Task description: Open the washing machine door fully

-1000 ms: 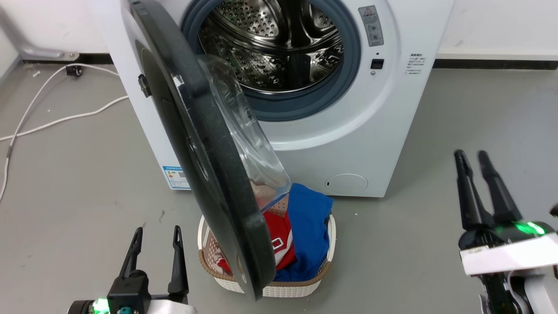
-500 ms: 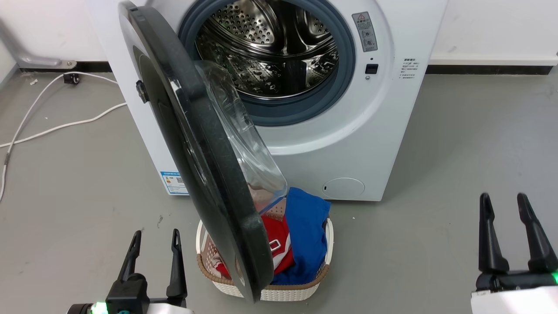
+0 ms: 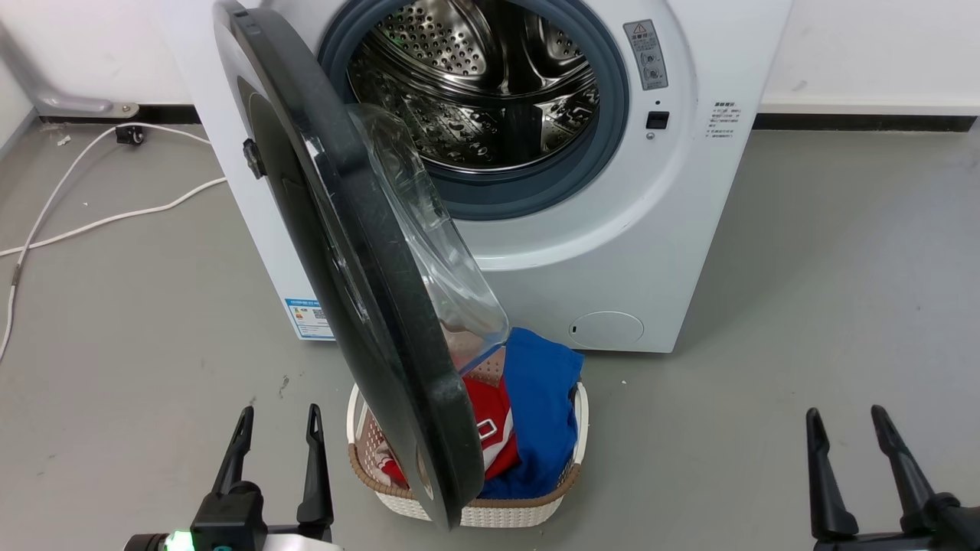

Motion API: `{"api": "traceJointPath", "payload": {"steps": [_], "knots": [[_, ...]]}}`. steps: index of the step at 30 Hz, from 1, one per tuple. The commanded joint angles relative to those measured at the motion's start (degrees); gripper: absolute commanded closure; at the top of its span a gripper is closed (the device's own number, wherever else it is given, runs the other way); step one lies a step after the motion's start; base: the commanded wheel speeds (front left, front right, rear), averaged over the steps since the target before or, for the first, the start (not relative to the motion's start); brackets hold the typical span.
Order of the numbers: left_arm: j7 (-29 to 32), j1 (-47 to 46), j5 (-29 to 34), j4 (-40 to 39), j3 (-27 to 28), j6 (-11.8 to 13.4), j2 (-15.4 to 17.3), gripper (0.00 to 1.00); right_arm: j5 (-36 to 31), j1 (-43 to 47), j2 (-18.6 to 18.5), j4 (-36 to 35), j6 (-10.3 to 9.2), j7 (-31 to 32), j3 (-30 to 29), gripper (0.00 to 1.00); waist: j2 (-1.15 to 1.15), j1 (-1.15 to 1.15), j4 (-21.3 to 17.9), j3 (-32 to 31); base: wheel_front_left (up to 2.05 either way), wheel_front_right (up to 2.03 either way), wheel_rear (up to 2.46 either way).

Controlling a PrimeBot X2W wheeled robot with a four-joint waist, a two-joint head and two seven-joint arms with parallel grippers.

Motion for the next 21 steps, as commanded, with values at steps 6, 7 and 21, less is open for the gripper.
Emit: {"api": "traceJointPath", "payload": {"steps": [6,7,21], "knots": [[-0.2,0.4,0.1,0.2,-0.3,0.1,0.0,0.00,-2.4,1.2,0.5,0.4,0.00,-0.1,0.6,0.00,0.00,0.01,0.2,-0.1,0.00,0.00,0.00],[-0.2,0.4,0.1,0.3,-0.3,0.0,0.0,0.00,-2.6,1.3,0.5,0.4,0.00,-0.1,0.5,0.00,0.00,0.01,0.2,-0.1,0.00,0.00,0.00],[-0.2,0.3,-0.3,1.0,-0.1,0.2,0.0,0.00,-0.5,1.4,0.5,1.3,0.00,-0.1,0.0,0.00,0.00,0.01,0.2,0.0,0.00,0.00,0.00]]}}
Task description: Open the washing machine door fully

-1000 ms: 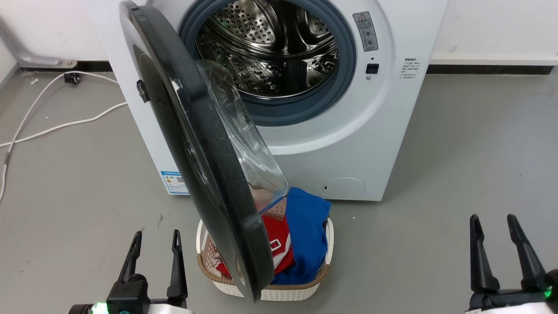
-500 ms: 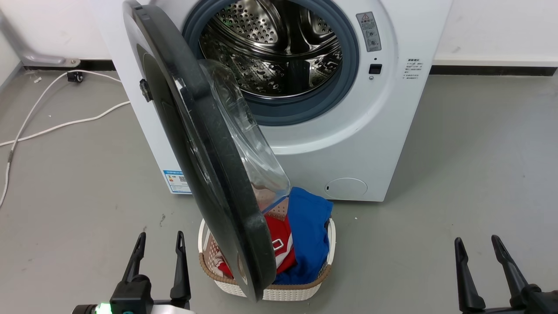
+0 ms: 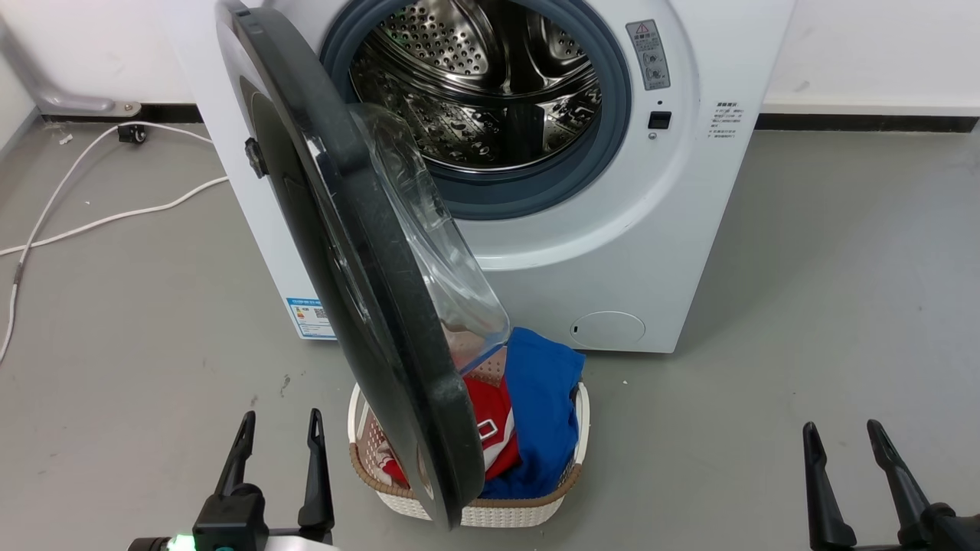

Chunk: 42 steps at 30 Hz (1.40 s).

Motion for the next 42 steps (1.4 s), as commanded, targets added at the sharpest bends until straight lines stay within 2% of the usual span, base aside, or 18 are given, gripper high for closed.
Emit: {"api": "traceJointPath", "payload": {"steps": [1,2,3,5,6,15,21,25,32,42], "knots": [[-0.2,0.3,-0.2,0.1,0.1,0.2,0.0,0.00,0.5,0.3,0.2,0.1,-0.01,-0.1,-0.1,0.00,0.00,0.00,0.0,0.0,0.00,0.00,0.00],[-0.2,0.4,-0.3,0.2,0.1,0.0,0.0,0.00,0.6,0.2,0.2,0.2,-0.01,-0.1,-0.2,0.00,0.00,0.00,0.0,-0.1,0.00,0.00,0.00],[-0.2,0.4,-0.3,0.3,0.1,-0.1,0.0,0.39,0.5,0.2,0.2,0.2,-0.01,-0.1,-0.2,0.00,0.00,0.00,0.0,-0.1,0.00,0.00,0.00],[-0.2,0.4,-0.3,0.4,0.2,-0.3,0.0,0.91,0.7,0.1,0.2,0.2,-0.01,-0.1,-0.2,0.00,0.00,0.00,0.0,-0.2,0.00,0.00,0.00],[-0.2,0.4,-0.4,0.4,0.3,-0.4,0.0,1.00,0.7,0.1,0.2,0.2,-0.01,-0.1,-0.2,0.00,0.00,0.00,0.0,-0.2,0.00,0.00,0.00],[-0.2,-2.3,0.3,-5.8,3.6,-0.2,1.5,1.00,1.2,-0.1,0.2,-0.2,-0.01,-0.1,-0.5,0.00,0.00,0.00,0.4,-0.3,0.00,0.00,0.00],[-0.2,-4.7,1.7,-13.0,3.0,-0.6,2.4,1.00,1.5,-0.2,0.2,-0.4,-0.01,-0.1,-0.5,0.00,0.00,0.00,0.6,-0.3,0.00,0.00,0.00],[-0.2,-6.5,3.4,-18.4,0.0,-1.0,2.7,1.00,1.7,-0.4,0.2,-0.1,-0.01,-0.1,-0.1,0.00,0.00,0.00,0.5,-0.3,0.00,0.00,0.00],[-0.2,-9.0,5.6,-23.5,-6.0,-1.9,3.4,1.00,1.7,-0.5,0.2,0.1,-0.01,-0.1,0.2,0.00,0.00,0.00,0.2,-0.1,0.00,0.00,0.00],[-0.1,-11.5,7.0,-23.9,-17.7,-5.7,3.3,1.00,1.8,-0.9,0.2,0.4,-0.01,-0.1,0.4,0.00,0.00,0.00,-0.1,0.4,0.00,0.00,0.00]]}}
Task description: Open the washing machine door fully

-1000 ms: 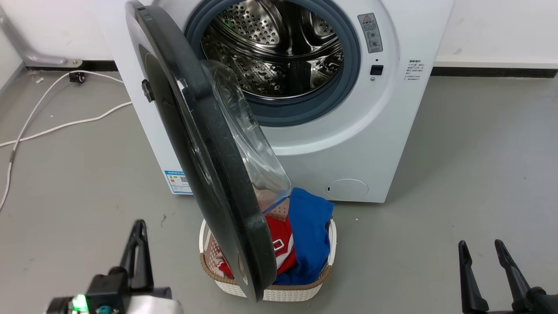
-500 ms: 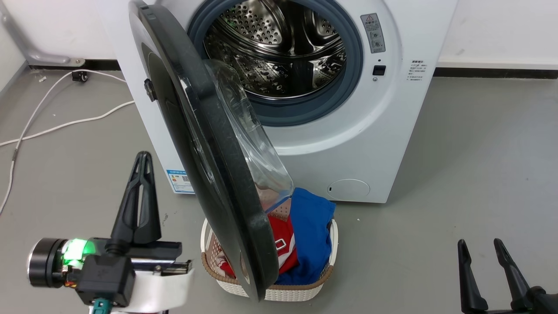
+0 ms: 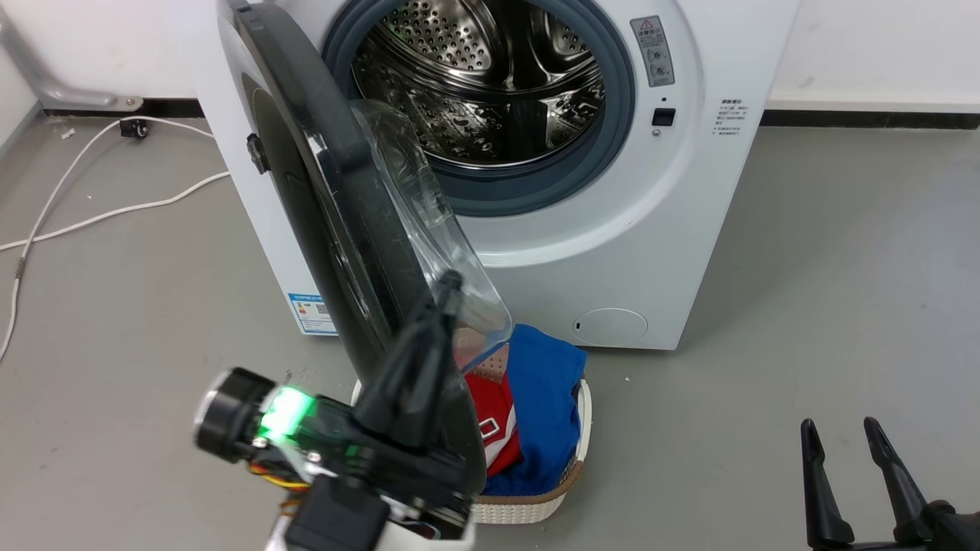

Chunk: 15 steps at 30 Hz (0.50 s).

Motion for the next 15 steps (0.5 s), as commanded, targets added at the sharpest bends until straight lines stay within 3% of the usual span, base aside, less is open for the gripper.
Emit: {"api": "traceJointPath", "payload": {"steps": [1,15], "knots": [[-0.1,-0.8,0.3,0.8,-1.8,-0.8,-0.2,1.00,0.0,-0.6,0.2,0.1,-0.01,-0.1,0.1,0.00,0.00,0.00,-0.1,0.2,0.00,0.00,0.00],[-0.2,2.9,-0.3,6.7,-11.8,-2.7,0.2,1.00,0.1,-0.5,0.2,0.4,-0.01,-0.1,-0.3,0.00,0.00,0.00,-0.8,0.9,0.00,0.00,0.00]]}}
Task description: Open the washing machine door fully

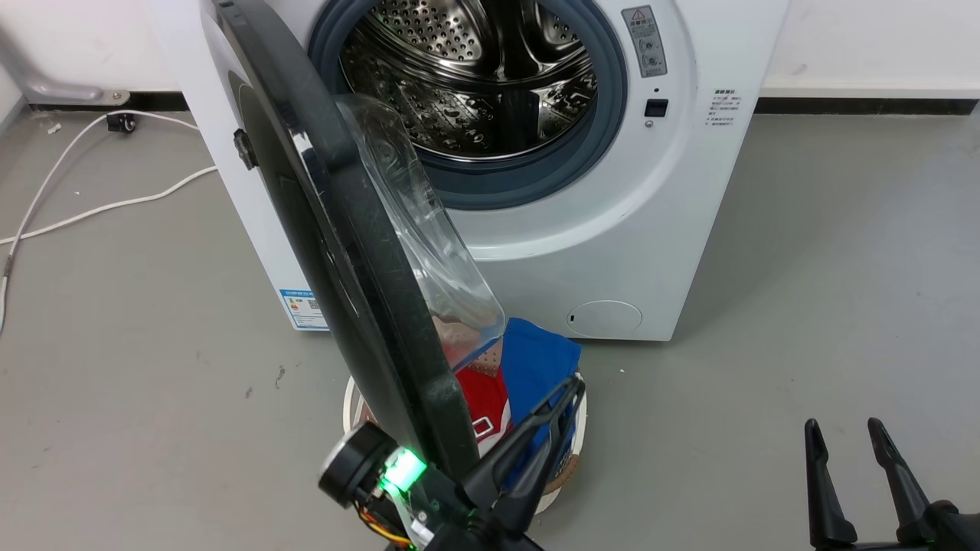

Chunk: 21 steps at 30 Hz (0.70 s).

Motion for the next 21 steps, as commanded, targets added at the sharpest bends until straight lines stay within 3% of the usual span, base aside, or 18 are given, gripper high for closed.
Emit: {"api": "traceJointPath", "payload": {"steps": [1,9,21], "knots": [[-0.1,1.0,-0.5,1.0,-0.7,-0.3,0.3,1.00,0.0,-0.4,0.2,0.1,-0.01,-0.1,-0.1,0.00,0.00,0.00,0.1,0.2,0.00,0.00,0.00],[-0.2,3.1,-1.9,6.5,-1.6,0.5,1.3,1.00,-0.2,-1.0,0.2,0.5,-0.01,-0.1,-0.1,0.00,0.00,0.00,0.2,1.0,0.00,0.00,0.00],[-0.2,0.6,-4.9,14.8,2.2,3.0,2.0,1.00,-0.4,-1.9,0.2,1.7,-0.01,-0.1,0.1,0.00,0.00,0.00,0.9,2.4,0.00,0.00,0.00]]}}
